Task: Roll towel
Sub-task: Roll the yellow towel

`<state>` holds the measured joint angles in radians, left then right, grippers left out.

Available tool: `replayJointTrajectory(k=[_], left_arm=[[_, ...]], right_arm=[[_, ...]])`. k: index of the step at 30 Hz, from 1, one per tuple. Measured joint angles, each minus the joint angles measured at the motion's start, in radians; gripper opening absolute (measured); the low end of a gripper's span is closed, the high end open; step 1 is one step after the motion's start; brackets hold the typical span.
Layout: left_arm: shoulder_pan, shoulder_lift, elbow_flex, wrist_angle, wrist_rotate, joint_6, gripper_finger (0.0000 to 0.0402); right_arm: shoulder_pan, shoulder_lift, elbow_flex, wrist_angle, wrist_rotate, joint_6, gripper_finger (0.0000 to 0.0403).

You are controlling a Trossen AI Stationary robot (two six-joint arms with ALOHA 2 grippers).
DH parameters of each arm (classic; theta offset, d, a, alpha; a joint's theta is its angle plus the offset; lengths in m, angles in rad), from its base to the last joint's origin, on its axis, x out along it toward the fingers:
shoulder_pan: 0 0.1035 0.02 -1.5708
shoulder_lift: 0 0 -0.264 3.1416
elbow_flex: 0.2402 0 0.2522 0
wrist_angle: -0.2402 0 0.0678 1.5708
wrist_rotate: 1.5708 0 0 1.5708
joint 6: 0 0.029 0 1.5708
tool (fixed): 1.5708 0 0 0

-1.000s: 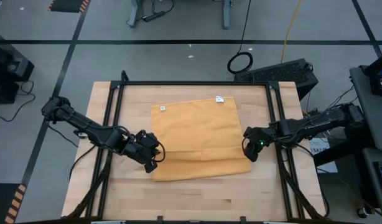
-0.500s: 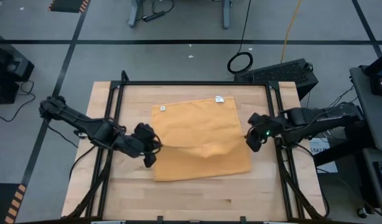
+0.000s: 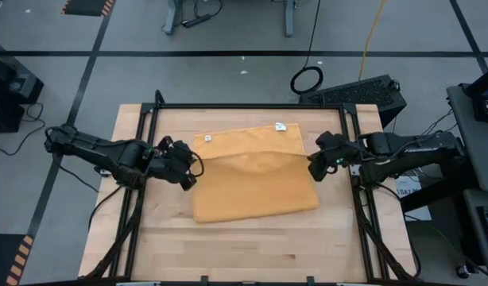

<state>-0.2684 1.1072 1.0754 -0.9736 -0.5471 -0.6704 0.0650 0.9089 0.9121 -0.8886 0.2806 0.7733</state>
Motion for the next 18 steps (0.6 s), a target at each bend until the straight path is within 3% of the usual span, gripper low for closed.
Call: replayJointTrajectory(k=[4,10,13,18], left_arm=[[-0.013,-0.033,0.048,0.09,0.082,-0.004,0.0013],[-0.088,-0.057,0.102,0.287,0.206,-0.066,0.0013],[-0.147,-0.055,0.121,0.398,0.209,-0.119,0.0011],[-0.256,-0.022,0.146,0.568,0.166,-0.162,0.0005]], right_arm=[[0.0,-0.017,0.047,0.019,-0.047,0.004,0.0],[0.012,-0.027,0.183,-0.044,-0.201,0.003,0.0],[0.038,-0.029,0.266,-0.071,-0.259,0.012,0.0],[0.133,-0.029,0.386,-0.101,-0.262,0.076,0.0]])
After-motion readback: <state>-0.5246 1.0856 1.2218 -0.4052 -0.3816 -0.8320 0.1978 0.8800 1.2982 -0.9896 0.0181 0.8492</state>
